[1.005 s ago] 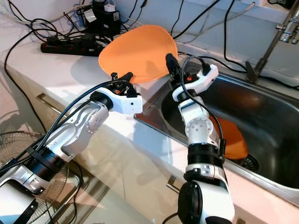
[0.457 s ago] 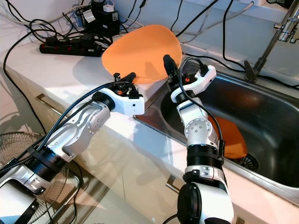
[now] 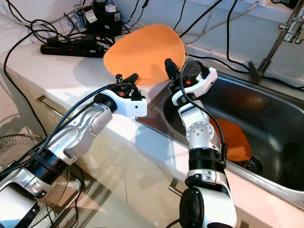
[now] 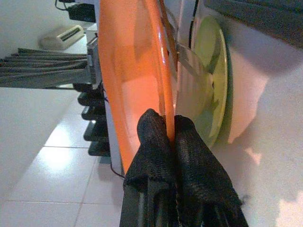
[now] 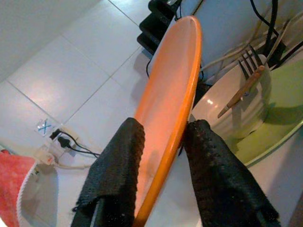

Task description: Kitchen organization

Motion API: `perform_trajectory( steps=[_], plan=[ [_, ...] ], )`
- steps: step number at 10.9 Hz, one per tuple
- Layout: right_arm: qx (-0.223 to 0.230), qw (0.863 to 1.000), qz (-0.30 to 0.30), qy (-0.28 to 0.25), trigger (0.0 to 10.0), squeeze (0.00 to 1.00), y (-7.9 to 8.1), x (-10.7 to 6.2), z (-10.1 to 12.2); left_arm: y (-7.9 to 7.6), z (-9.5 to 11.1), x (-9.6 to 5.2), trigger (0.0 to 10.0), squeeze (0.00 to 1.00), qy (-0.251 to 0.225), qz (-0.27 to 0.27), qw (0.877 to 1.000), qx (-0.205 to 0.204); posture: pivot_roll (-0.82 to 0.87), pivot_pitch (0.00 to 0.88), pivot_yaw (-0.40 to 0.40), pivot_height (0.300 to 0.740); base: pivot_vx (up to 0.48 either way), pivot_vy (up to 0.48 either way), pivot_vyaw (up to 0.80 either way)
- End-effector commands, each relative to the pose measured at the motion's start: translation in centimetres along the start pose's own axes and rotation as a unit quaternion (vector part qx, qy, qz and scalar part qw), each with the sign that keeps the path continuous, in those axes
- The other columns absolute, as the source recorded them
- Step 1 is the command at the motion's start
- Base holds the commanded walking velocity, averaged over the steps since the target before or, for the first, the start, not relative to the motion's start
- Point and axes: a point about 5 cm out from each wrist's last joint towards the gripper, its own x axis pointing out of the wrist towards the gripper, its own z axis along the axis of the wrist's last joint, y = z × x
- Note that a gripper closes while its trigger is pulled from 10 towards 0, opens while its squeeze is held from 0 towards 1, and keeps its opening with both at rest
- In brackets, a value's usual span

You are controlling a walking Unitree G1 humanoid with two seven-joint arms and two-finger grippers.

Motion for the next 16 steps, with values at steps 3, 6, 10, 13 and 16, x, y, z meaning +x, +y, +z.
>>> perform_trajectory(
  steps=[3, 6, 10, 13, 16],
  plan=[
    [-0.006, 1.0, 0.008, 0.004, 0.0, 0.0, 0.1, -0.1, 0.2, 1.9, 0.0, 0.5, 10.0, 0.0, -0.003, 0.037, 0.999, 0.017, 0.22, 0.008, -0.02, 0.74, 0.0, 0.0, 0.0],
    [-0.005, 1.0, 0.009, 0.007, 0.0, 0.0, 0.1, -0.1, -0.1, 2.0, -0.2, 0.5, 10.0, 0.0, -0.003, 0.04, 0.999, 0.021, 0.22, 0.0, -0.018, 0.74, 0.0, 0.0, 0.0],
    [0.004, 1.0, 0.001, -0.003, 0.0, 0.0, 0.0, -0.1, 0.1, 1.8, 0.0, 0.3, 10.0, 1.0, -0.008, 0.035, 0.999, 0.003, 0.23, 0.0, -0.018, 0.74, 0.0, 0.0, 0.0],
    [0.029, 0.997, -0.045, -0.061, 0.0, 0.0, -1.0, 0.0, 2.0, 1.9, -0.2, 0.3, 10.0, 1.0, -0.007, 0.038, 0.999, -0.001, 0.23, 0.005, -0.02, 0.74, 0.0, 0.0, 0.0],
    [0.081, 0.984, -0.075, -0.14, 0.0, 0.0, -1.9, -0.2, 4.8, 2.0, -0.1, 0.2, 10.0, 0.0, -0.009, 0.043, 0.999, -0.005, 0.23, 0.004, -0.021, 0.74, 0.0, 0.0, 0.0]
  ],
)
